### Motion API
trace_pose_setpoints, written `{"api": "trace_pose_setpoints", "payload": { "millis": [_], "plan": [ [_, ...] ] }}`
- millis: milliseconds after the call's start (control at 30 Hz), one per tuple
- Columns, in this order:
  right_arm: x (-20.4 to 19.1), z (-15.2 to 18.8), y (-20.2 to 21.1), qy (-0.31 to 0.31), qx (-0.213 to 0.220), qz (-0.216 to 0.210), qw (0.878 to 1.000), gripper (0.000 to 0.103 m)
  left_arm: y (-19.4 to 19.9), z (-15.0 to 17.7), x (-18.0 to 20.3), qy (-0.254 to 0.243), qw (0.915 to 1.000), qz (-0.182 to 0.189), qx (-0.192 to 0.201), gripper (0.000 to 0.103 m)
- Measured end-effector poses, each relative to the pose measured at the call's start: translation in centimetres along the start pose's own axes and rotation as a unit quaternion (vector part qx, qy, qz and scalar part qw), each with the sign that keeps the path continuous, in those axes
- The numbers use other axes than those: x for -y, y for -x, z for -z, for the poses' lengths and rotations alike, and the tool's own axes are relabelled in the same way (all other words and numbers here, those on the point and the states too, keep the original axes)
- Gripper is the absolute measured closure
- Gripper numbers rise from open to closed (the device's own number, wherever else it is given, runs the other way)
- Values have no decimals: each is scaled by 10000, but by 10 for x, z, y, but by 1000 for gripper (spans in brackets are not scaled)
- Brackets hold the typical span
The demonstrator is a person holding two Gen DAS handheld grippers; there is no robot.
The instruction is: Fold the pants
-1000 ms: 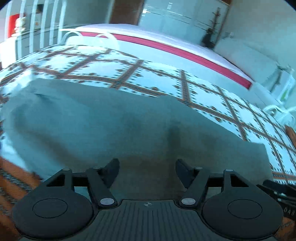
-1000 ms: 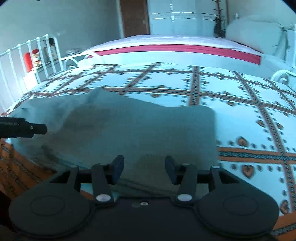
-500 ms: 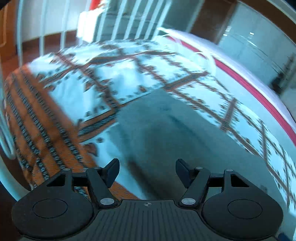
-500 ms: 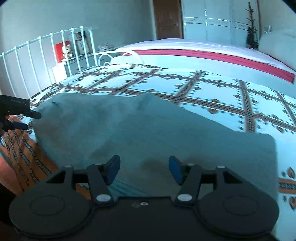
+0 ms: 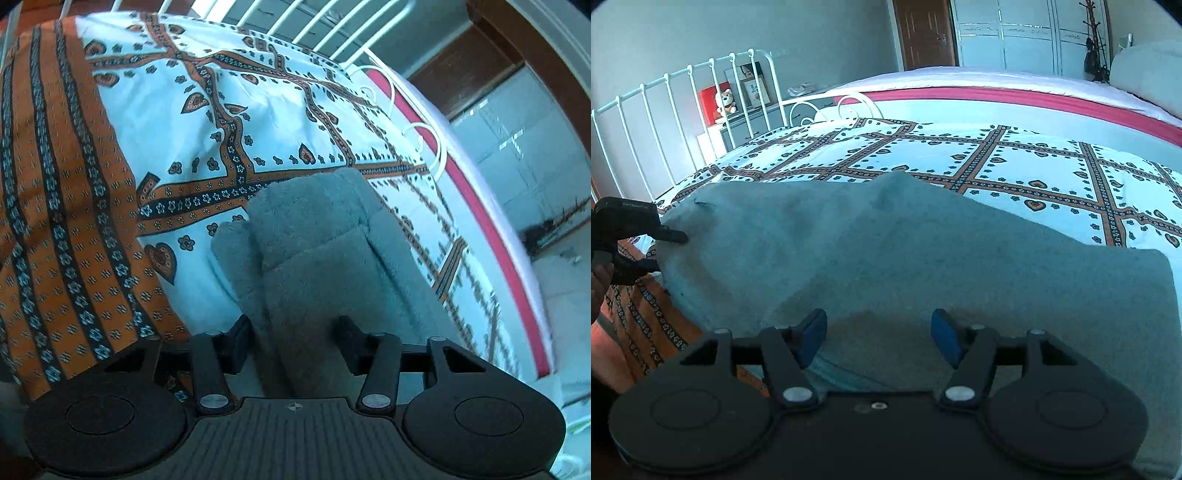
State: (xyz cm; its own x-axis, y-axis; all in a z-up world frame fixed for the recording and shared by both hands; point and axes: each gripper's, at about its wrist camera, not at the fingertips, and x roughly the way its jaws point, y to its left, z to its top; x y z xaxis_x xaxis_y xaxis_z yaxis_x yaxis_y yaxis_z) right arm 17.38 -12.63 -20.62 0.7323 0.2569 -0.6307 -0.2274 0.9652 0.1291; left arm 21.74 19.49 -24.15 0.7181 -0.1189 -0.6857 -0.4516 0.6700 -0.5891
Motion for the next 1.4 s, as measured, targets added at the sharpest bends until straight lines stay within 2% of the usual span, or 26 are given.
{"api": "trace_pose_setpoints", "payload": {
  "millis": [33, 100, 200, 333, 367, 433, 467, 533, 600, 667, 733, 767, 800, 833, 900, 1100, 1400],
  "plan": [
    [-1, 1, 1, 43, 12, 30, 10000, 49, -1, 0, -1, 84, 10000, 30, 26, 55],
    [-4, 1, 2, 144, 58, 72, 9999, 49, 0, 1, -5, 237, 9997, 89, 64, 67],
    [-8, -1, 4, 272, 153, 143, 9994, 52, 2, 6, -2, 139, 9998, 60, 157, 82],
    [-16, 0, 2, 522, 144, 148, 9984, 52, 5, 7, -2, 152, 9995, 89, 255, 84],
    [-17, 0, 2, 552, 136, 156, 9983, 52, 3, 7, -2, 131, 9997, 23, 228, 82],
    [-17, 0, 2, 530, 141, 148, 9984, 52, 1, 8, -2, 192, 9996, -79, 209, 70],
    [-16, -1, 2, 494, 163, 135, 9986, 52, 1, 7, -3, 222, 9995, -90, 213, 60],
    [-15, -2, 3, 431, 191, 74, 9989, 51, -1, 7, -1, 187, 9996, -41, 213, 51],
    [-16, -2, -1, 406, 109, 21, 9991, 51, -3, 7, 4, 61, 9998, -1, 213, 37],
    [-14, 0, -3, 288, 62, -8, 9996, 51, -6, 8, 9, -17, 9997, 17, 235, 29],
    [-11, -1, -4, 181, 36, -32, 9998, 50, -7, 9, 14, -93, 9996, -17, 266, 29],
    [-11, -1, -4, 187, 38, 0, 9998, 50, -8, 10, 16, -138, 9995, -21, 288, 34],
    [-11, -1, -4, 191, 40, 9, 9998, 50, -7, 10, 17, -135, 9995, -28, 294, 57],
    [-11, -1, -4, 170, 39, 7, 9998, 50, -8, 9, 15, -100, 9996, -37, 259, 68],
    [-11, -1, -4, 146, 45, 16, 9999, 49, -7, 7, 8, 128, 9996, 96, 222, 76],
    [-14, -3, -3, 206, 61, 58, 9998, 48, 1, 11, 10, 45, 9990, 259, 372, 85],
    [-20, -4, -3, 376, 79, 45, 9993, 47, 27, 14, 42, -544, 9923, 793, 779, 86]
  ]
}}
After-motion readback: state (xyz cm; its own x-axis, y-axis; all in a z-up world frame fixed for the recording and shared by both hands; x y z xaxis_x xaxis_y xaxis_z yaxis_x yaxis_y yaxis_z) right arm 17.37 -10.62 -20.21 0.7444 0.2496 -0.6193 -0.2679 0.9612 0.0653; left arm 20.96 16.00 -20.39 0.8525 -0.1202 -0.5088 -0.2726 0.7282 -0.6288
